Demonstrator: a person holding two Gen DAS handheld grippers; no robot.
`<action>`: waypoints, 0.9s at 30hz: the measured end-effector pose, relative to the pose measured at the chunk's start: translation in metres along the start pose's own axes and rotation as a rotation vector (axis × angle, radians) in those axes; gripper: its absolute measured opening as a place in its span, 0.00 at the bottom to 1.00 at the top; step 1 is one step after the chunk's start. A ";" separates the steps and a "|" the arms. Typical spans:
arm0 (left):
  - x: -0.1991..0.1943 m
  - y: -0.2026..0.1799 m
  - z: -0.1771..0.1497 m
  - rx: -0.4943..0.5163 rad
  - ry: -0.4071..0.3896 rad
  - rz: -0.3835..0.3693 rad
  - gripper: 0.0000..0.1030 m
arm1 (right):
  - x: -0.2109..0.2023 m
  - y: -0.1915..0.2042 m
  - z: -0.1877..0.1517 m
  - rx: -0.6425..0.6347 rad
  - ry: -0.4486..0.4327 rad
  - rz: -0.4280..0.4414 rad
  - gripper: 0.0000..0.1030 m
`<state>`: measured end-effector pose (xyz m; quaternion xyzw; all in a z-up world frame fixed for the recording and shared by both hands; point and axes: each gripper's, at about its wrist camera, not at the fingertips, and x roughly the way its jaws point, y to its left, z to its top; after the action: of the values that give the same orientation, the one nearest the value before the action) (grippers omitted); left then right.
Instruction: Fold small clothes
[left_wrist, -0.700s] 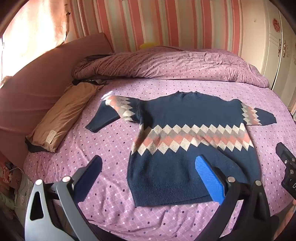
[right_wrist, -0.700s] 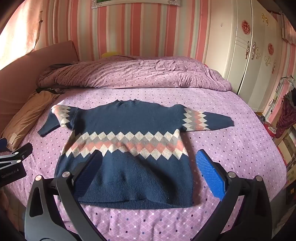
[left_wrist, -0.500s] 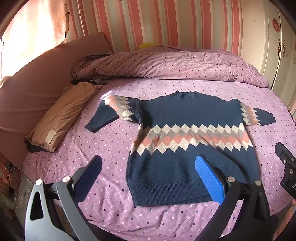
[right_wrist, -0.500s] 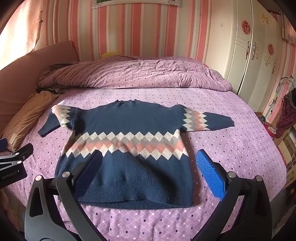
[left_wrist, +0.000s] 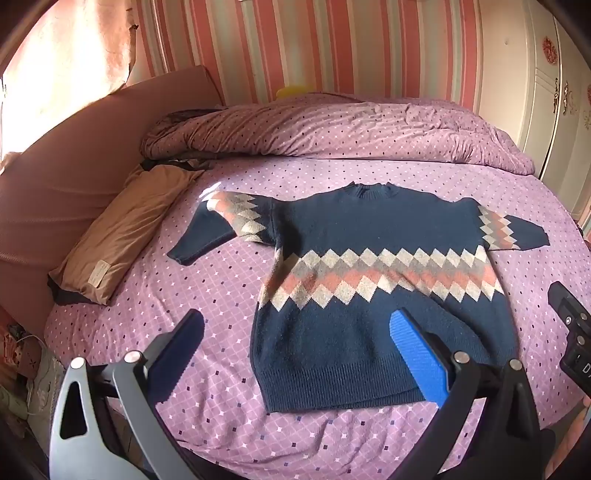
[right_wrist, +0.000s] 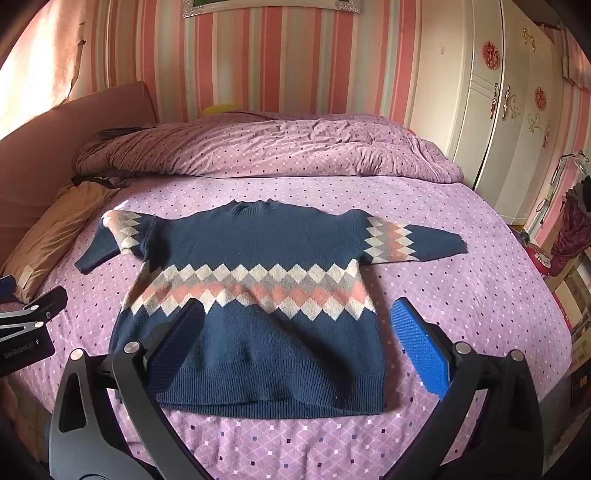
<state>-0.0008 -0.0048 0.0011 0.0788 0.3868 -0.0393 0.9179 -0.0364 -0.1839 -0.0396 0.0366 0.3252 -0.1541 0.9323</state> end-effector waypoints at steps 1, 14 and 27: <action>0.001 0.001 0.001 0.001 0.002 0.001 0.98 | 0.000 0.000 0.000 -0.001 0.000 0.000 0.97; 0.005 -0.001 0.003 0.002 0.004 0.001 0.98 | 0.000 0.000 0.001 -0.001 0.003 0.001 0.97; 0.005 -0.002 0.001 0.000 0.001 -0.006 0.98 | 0.001 -0.002 0.003 0.003 0.003 0.000 0.97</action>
<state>0.0027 -0.0070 -0.0019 0.0776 0.3876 -0.0419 0.9176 -0.0350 -0.1861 -0.0378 0.0382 0.3263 -0.1544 0.9318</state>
